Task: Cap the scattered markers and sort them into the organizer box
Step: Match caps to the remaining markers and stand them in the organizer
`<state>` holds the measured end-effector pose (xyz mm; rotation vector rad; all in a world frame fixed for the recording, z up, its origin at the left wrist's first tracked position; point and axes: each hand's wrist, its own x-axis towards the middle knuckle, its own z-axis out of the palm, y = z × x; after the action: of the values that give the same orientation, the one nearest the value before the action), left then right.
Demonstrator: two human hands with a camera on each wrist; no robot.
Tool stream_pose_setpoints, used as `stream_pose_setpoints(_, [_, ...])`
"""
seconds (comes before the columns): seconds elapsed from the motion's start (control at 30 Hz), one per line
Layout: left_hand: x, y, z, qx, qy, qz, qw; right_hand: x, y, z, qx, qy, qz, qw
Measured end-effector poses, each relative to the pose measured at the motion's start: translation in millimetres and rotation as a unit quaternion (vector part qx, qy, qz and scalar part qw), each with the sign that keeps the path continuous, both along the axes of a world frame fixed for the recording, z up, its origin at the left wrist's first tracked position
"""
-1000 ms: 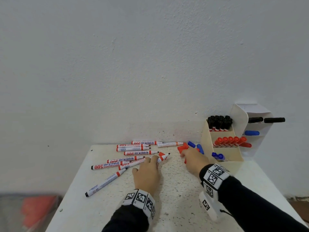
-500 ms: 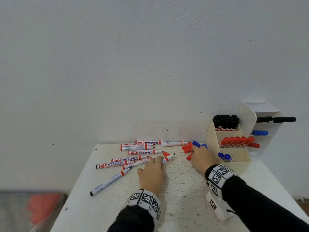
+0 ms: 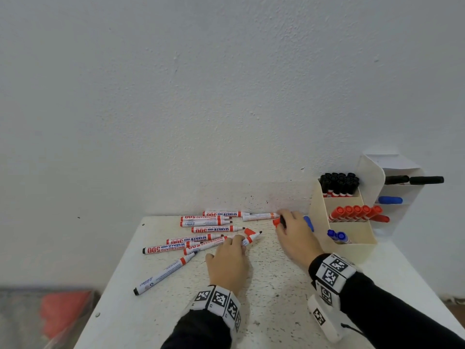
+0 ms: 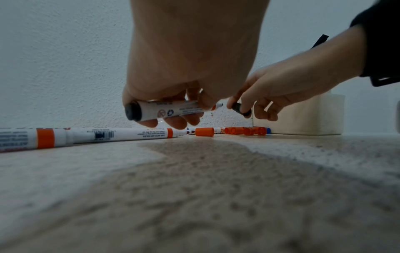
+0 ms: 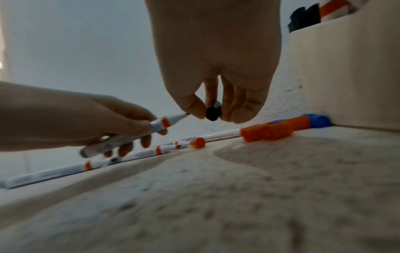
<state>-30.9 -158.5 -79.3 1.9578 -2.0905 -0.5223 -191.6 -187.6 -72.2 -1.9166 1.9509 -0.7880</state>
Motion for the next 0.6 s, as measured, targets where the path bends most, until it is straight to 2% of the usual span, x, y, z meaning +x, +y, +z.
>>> stream_pose_setpoints(0.1, [-0.3, 0.3, -0.8, -0.008, -0.003, 0.008, 1.000, 13.5, 14.2, -4.5, 0.068, -0.014, 0.054, 0.996])
stream_pose_setpoints(0.2, [-1.1, 0.7, -1.4, -0.010, -0.003, 0.012, 1.000, 23.9, 23.4, -6.6, 0.109, -0.027, 0.067, 0.991])
stream_pose_setpoints(0.43, [-0.4, 0.4, -0.4, -0.012, -0.001, -0.011, 1.000, 14.5, 17.7, -6.3, 0.044, -0.055, 0.023, 0.997])
stream_pose_setpoints(0.5, [-0.4, 1.1, -1.1, -0.028, 0.008, -0.027, 0.999, 8.7, 14.4, -5.0, 0.050, -0.071, 0.011, 0.996])
stream_pose_setpoints(0.6, [-2.1, 1.7, -2.8, -0.049, 0.017, -0.046, 0.998, 5.0, 13.9, -3.9, 0.061, -0.056, 0.039, 0.996])
